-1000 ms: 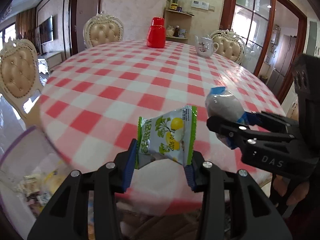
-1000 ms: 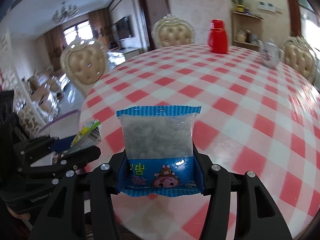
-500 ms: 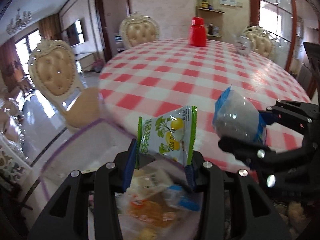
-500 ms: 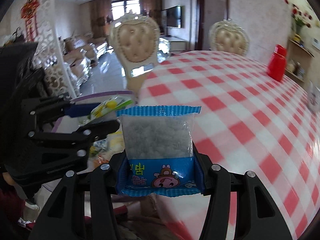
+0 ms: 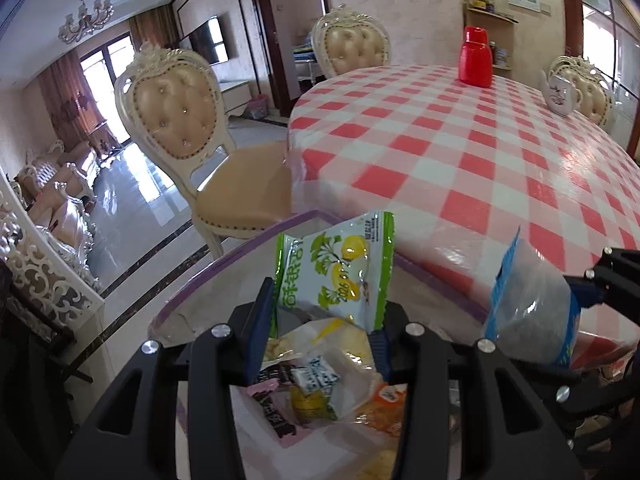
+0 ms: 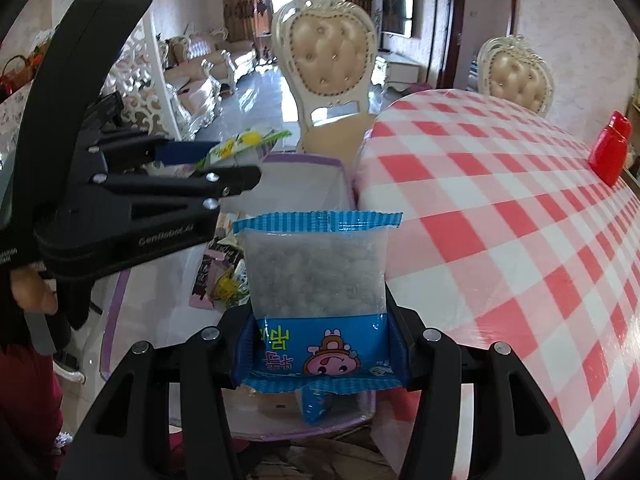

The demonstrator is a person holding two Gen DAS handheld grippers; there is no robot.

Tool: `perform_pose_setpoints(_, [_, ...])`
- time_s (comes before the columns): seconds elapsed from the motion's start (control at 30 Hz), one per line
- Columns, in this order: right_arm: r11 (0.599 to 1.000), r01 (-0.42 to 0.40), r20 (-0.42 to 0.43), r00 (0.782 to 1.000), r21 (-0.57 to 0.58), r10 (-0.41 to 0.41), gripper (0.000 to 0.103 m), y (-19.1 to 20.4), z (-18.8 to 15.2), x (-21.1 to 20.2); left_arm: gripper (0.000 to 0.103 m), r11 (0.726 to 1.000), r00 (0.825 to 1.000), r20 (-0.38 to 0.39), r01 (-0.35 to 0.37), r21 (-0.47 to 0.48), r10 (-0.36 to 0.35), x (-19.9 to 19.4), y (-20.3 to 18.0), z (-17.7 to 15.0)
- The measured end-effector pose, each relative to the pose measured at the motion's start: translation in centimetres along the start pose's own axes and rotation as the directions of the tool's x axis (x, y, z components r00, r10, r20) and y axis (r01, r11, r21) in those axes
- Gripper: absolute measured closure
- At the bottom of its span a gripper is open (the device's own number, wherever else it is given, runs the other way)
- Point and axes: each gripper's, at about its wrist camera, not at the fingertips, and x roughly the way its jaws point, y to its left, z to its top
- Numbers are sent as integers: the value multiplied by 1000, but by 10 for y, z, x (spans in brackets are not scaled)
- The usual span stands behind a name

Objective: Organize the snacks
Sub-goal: 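Carry all snacks to the purple-rimmed bin and open both tools to drop them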

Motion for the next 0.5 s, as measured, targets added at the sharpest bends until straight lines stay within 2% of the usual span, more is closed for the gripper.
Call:
perform_pose_setpoints(0.17, [998,-19,-46,999,-59,16,50,22,5,18,59,1000,1000,-14,-9,-20,9,7,8,-2])
perform_pose_setpoints(0.3, [996,-54,-67,996,-64,50,49,33,8,28,54,999,1000,-16,-5,-49,4,10,18,-4])
perform_pose_setpoints(0.33, [996,-58,-74,996,-63,53,46,34,8,31,51,998,1000,-13,-2,-60,1,10,22,-4])
perform_pose_setpoints(0.37, [996,-63,-83,995,-62,58,39,34,9,33,46,997,1000,-4,8,-78,-8,8,26,-4])
perform_pose_setpoints(0.4, [996,-68,-81,995,-60,63,35,34,10,34,27,994,1000,12,26,-104,-25,6,32,-3])
perform_pose_setpoints(0.43, [996,-64,-67,996,-54,60,25,33,11,31,7,991,999,31,37,-131,-33,3,39,-3])
perform_pose_setpoints(0.47, [997,-58,-54,997,-50,55,17,32,13,28,2,986,998,48,41,-160,-34,0,45,-2])
perform_pose_setpoints(0.5, [997,-55,-43,998,-48,53,16,32,16,23,1,981,998,56,38,-189,-28,-3,52,-1])
